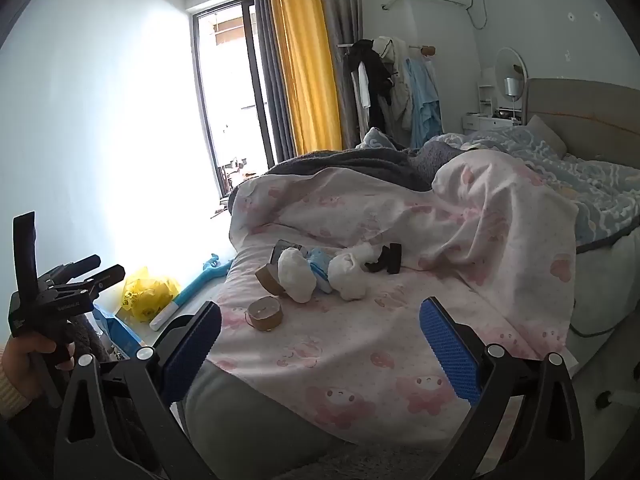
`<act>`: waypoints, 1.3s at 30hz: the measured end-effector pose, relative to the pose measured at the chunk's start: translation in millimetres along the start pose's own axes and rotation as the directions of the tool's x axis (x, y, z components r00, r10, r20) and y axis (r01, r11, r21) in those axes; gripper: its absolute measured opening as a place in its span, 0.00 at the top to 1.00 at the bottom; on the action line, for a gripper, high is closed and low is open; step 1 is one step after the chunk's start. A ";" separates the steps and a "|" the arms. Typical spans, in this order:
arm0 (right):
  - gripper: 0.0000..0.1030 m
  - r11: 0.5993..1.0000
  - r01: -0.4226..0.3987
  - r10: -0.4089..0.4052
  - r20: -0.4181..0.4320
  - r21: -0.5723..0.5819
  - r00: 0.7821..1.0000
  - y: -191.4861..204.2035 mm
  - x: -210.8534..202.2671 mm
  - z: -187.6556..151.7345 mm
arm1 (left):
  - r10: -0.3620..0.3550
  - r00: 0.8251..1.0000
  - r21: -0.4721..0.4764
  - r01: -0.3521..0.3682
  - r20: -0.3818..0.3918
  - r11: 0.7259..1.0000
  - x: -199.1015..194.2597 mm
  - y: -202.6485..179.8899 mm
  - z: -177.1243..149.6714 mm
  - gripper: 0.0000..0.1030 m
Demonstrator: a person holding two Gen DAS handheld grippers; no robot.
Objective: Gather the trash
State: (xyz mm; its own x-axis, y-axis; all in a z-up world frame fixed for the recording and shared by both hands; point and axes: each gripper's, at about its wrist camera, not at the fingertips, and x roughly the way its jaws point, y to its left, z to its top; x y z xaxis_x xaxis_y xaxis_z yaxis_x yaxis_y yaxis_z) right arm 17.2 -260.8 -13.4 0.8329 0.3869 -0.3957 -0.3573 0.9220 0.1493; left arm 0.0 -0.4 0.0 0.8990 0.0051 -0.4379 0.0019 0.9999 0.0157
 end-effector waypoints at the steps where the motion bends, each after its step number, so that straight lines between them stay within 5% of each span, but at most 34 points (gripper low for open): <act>1: 0.02 1.000 -0.009 0.009 -0.002 0.019 1.000 -1.6 -0.2 -0.2 | 0.000 1.000 -0.001 0.000 0.000 1.000 0.0 0.0 0.1 0.03; 39: 0.02 1.000 -0.012 0.012 0.002 0.026 1.000 -1.1 1.8 -0.4 | -0.005 1.000 -0.021 0.005 -0.005 1.000 -0.5 4.8 0.2 0.03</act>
State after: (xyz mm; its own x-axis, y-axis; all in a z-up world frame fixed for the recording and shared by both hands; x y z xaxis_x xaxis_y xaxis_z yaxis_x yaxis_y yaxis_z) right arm 18.9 -261.2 -14.7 0.8292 0.3980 -0.3924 -0.3562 0.9173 0.1778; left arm -0.4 4.4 0.4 0.8967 0.0001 -0.4426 -0.0026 1.0000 -0.0050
